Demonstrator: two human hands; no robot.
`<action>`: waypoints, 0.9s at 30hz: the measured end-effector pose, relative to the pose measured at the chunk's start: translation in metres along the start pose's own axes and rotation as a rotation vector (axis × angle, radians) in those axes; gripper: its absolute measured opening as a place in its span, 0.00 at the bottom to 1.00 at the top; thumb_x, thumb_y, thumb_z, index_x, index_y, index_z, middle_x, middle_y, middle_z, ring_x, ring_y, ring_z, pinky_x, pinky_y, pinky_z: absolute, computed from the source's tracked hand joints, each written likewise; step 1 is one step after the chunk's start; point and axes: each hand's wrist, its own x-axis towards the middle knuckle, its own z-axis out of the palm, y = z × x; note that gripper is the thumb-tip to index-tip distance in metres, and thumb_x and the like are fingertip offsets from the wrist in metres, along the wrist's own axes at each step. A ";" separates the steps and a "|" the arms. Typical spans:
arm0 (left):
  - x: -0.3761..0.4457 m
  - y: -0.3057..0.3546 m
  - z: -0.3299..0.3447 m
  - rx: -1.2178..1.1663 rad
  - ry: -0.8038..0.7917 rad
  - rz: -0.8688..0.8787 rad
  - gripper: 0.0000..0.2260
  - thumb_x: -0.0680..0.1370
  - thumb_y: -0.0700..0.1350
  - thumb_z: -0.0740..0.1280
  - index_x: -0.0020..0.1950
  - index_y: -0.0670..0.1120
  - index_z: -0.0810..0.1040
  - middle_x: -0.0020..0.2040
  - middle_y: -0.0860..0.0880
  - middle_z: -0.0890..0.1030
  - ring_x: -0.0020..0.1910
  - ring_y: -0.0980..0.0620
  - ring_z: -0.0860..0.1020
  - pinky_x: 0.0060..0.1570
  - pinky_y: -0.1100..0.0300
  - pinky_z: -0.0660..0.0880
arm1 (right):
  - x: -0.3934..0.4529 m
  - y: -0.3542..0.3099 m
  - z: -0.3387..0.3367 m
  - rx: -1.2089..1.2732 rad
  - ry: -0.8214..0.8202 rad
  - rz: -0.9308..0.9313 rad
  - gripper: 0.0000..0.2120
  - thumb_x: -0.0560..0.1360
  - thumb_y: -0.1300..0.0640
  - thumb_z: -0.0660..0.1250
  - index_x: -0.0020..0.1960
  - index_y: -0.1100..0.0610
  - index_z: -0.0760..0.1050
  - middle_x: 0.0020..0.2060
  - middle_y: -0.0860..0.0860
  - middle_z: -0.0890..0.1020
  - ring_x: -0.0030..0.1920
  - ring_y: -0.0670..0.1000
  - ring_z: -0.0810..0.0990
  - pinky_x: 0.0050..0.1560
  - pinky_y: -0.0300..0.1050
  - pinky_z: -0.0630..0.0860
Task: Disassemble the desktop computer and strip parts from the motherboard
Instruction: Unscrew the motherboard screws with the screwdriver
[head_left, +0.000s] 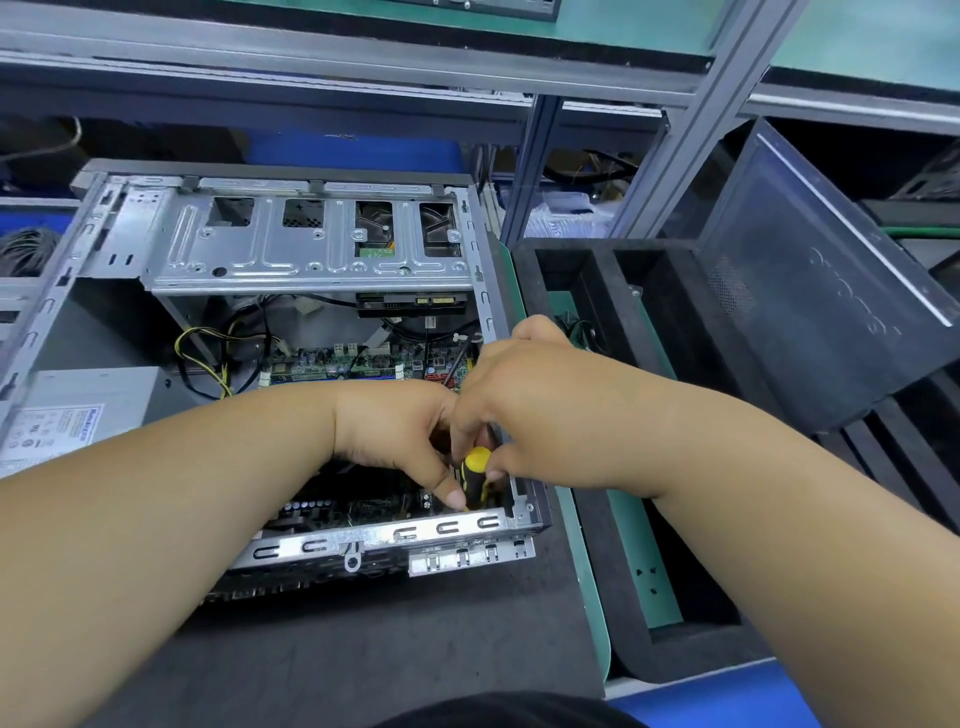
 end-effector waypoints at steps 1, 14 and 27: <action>0.000 -0.001 -0.001 -0.004 0.000 -0.011 0.09 0.69 0.42 0.78 0.45 0.49 0.81 0.41 0.60 0.82 0.42 0.62 0.78 0.49 0.70 0.72 | 0.001 0.000 0.000 0.002 -0.016 0.007 0.11 0.76 0.48 0.69 0.58 0.39 0.78 0.50 0.42 0.78 0.61 0.52 0.67 0.66 0.51 0.59; 0.005 0.005 0.006 0.115 0.088 0.041 0.14 0.67 0.48 0.79 0.36 0.66 0.78 0.37 0.62 0.80 0.39 0.63 0.76 0.47 0.63 0.75 | -0.008 0.000 -0.004 0.010 0.094 -0.013 0.07 0.74 0.44 0.70 0.46 0.44 0.73 0.44 0.43 0.78 0.53 0.46 0.71 0.65 0.50 0.57; 0.004 -0.003 0.004 0.077 -0.005 -0.012 0.07 0.69 0.46 0.77 0.40 0.55 0.81 0.37 0.67 0.79 0.39 0.70 0.76 0.41 0.80 0.67 | -0.005 -0.002 0.000 -0.041 0.045 -0.060 0.09 0.74 0.54 0.71 0.53 0.44 0.81 0.48 0.43 0.79 0.58 0.46 0.69 0.64 0.47 0.55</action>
